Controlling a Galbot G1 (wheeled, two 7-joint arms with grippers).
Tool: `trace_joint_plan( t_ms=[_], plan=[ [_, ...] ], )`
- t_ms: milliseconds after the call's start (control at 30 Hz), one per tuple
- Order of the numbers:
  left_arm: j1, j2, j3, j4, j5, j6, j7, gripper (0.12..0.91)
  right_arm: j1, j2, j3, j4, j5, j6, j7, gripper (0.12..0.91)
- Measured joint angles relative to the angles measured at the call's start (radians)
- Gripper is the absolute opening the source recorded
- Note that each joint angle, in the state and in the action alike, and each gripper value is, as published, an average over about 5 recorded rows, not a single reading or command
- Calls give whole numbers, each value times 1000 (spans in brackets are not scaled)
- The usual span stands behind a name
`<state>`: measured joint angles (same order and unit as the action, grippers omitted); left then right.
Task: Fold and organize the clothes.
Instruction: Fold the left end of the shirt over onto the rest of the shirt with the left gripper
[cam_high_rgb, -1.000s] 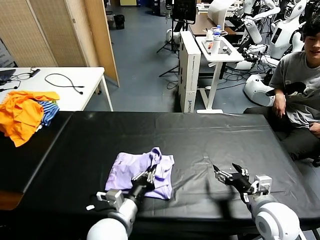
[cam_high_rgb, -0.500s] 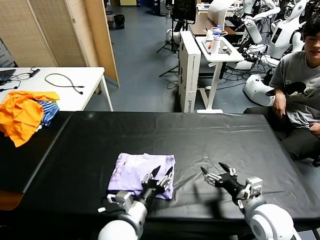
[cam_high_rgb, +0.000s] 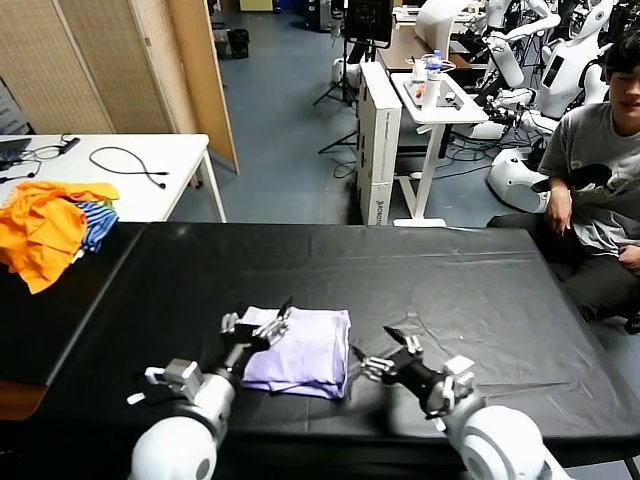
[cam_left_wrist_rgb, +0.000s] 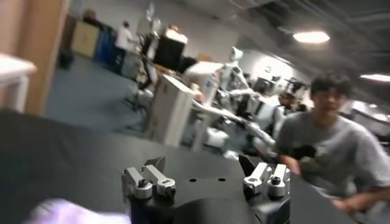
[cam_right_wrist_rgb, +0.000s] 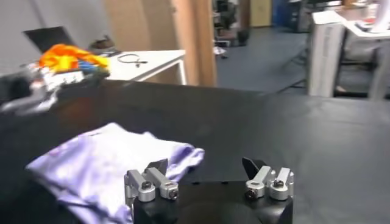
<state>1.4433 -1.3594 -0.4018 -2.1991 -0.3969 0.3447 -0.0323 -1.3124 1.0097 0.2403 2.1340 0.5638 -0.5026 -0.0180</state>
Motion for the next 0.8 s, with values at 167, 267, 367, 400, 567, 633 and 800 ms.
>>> trace_joint_plan(
  t_ms=[167,267,367,400,567,633,800],
  plan=[
    [15,3,-26,10,18,-7,0,907,58,38,-61,-57,34,-5,24,907],
    [18,8,-42,13,18,-9,0,907,81,57,-79,-85,44,-2,28,889],
    [25,12,-53,18,19,-11,0,907,92,72,-88,-108,49,6,26,769],
    [28,13,-56,20,20,-11,0,907,94,76,-90,-113,51,8,25,713],
    [35,12,-61,28,27,-17,0,907,91,84,-103,-124,50,7,22,391],
    [36,11,-63,31,28,-19,0,907,85,83,-107,-120,48,1,23,264],
    [36,9,-75,44,28,-29,1,907,66,81,-115,-109,35,-37,50,149]
  ],
)
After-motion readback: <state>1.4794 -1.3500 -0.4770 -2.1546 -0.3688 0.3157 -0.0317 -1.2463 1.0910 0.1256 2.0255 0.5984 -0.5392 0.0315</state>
